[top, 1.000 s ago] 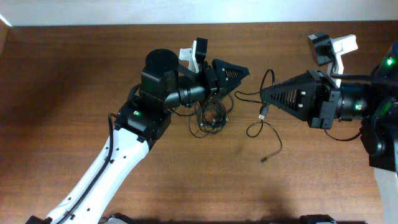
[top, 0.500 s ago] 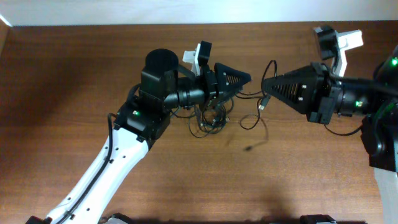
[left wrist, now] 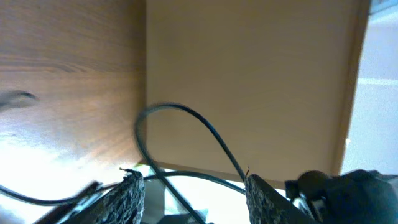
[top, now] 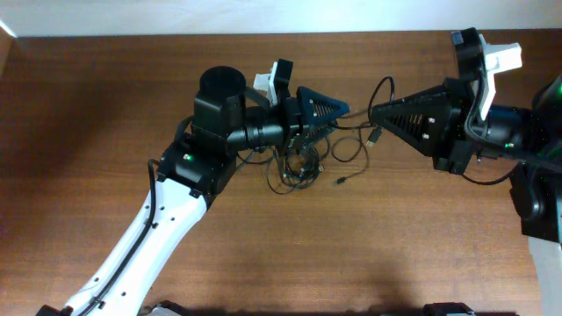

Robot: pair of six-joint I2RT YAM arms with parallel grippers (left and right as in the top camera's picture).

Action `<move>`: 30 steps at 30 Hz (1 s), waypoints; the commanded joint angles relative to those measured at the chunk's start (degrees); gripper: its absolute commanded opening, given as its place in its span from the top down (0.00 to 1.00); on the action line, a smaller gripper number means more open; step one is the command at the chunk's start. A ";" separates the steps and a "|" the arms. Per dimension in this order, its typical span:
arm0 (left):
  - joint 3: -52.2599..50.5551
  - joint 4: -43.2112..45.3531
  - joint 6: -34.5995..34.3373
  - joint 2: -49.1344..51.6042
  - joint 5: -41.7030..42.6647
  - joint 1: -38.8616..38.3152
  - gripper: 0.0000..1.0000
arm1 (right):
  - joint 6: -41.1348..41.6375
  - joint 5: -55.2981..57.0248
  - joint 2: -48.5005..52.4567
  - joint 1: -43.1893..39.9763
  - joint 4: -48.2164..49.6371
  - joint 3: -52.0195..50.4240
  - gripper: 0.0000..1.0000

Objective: Untangle cables

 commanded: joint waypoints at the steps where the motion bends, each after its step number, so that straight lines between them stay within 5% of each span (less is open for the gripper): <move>1: 0.26 2.21 -4.17 0.31 3.10 0.35 0.46 | -1.07 0.07 -0.52 0.26 0.37 0.37 0.96; 6: 0.26 2.99 -6.29 0.31 3.54 0.35 0.51 | -1.03 -0.17 -0.52 0.26 0.13 0.35 0.96; 15: 0.26 3.02 -6.36 0.31 0.79 0.35 0.99 | -1.03 -3.17 -0.52 0.26 -1.86 0.33 0.96; 18: 0.26 2.95 -3.45 0.31 -0.90 0.48 1.00 | -1.01 -2.16 -0.46 0.24 -2.47 0.33 0.94; 20: 0.26 2.93 1.55 0.31 -2.54 0.87 1.00 | -1.01 0.94 -0.35 0.20 -4.39 0.33 0.85; 21: 0.26 2.89 4.76 0.31 -3.30 1.18 1.00 | -1.01 3.41 -0.28 0.20 -5.97 0.33 0.79; 23: 0.26 2.89 9.40 0.31 -3.65 1.75 1.00 | -1.01 12.00 -0.07 0.20 -11.41 0.33 0.51; 27: 0.26 3.08 16.37 0.28 -3.48 2.01 1.00 | -1.01 31.89 0.39 0.20 -23.85 0.33 0.50; 30: 0.26 5.79 17.49 0.17 -1.77 1.97 1.00 | -1.01 33.09 0.39 0.20 -25.22 0.35 0.50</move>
